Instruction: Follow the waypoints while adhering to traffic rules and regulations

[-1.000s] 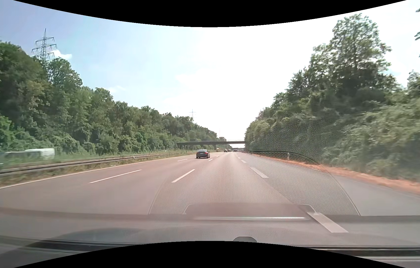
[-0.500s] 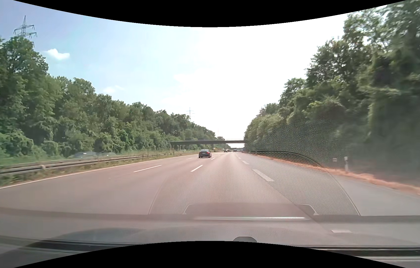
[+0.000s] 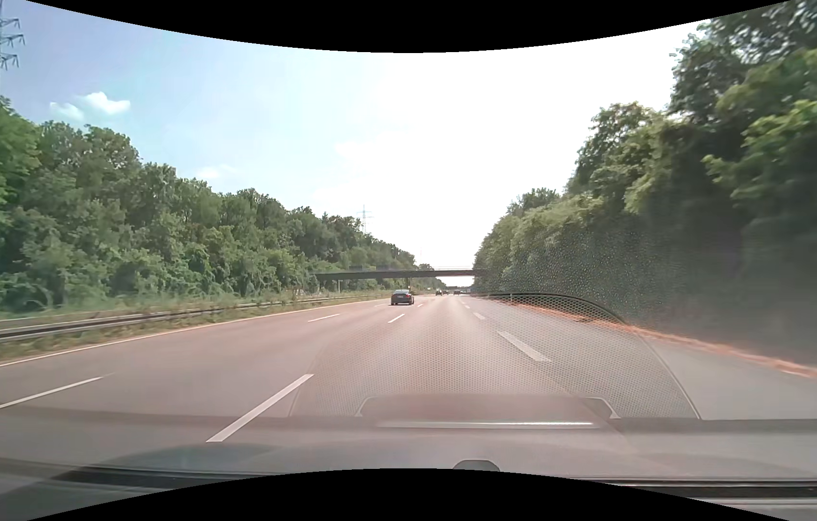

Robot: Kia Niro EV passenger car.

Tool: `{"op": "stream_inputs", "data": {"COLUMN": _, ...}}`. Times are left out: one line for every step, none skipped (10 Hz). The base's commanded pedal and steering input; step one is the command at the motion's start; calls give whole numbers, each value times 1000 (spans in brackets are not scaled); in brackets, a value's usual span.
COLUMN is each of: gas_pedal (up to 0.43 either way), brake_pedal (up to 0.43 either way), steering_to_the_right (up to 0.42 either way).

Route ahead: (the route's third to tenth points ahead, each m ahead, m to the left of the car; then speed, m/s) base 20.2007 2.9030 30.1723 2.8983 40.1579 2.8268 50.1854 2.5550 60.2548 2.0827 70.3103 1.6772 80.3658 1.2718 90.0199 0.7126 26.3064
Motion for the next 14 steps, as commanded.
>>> {"op": "stream_inputs", "data": {"gas_pedal": 240, "brake_pedal": 0, "steering_to_the_right": 0}}
{"op": "stream_inputs", "data": {"gas_pedal": 240, "brake_pedal": 0, "steering_to_the_right": 0}}
{"op": "stream_inputs", "data": {"gas_pedal": 240, "brake_pedal": 0, "steering_to_the_right": 0}}
{"op": "stream_inputs", "data": {"gas_pedal": 240, "brake_pedal": 0, "steering_to_the_right": 0}}
{"op": "stream_inputs", "data": {"gas_pedal": 240, "brake_pedal": 0, "steering_to_the_right": 0}}
{"op": "stream_inputs", "data": {"gas_pedal": 248, "brake_pedal": 0, "steering_to_the_right": 0}}
{"op": "stream_inputs", "data": {"gas_pedal": 260, "brake_pedal": 0, "steering_to_the_right": 0}}
{"op": "stream_inputs", "data": {"gas_pedal": 260, "brake_pedal": 0, "steering_to_the_right": 0}}
{"op": "stream_inputs", "data": {"gas_pedal": 260, "brake_pedal": 0, "steering_to_the_right": 0}}
{"op": "stream_inputs", "data": {"gas_pedal": 260, "brake_pedal": 0, "steering_to_the_right": 1}}
{"op": "stream_inputs", "data": {"gas_pedal": 260, "brake_pedal": 0, "steering_to_the_right": 0}}
{"op": "stream_inputs", "data": {"gas_pedal": 260, "brake_pedal": 0, "steering_to_the_right": 1}}
{"op": "stream_inputs", "data": {"gas_pedal": 260, "brake_pedal": 0, "steering_to_the_right": 2}}
{"op": "stream_inputs", "data": {"gas_pedal": 260, "brake_pedal": 0, "steering_to_the_right": 1}}
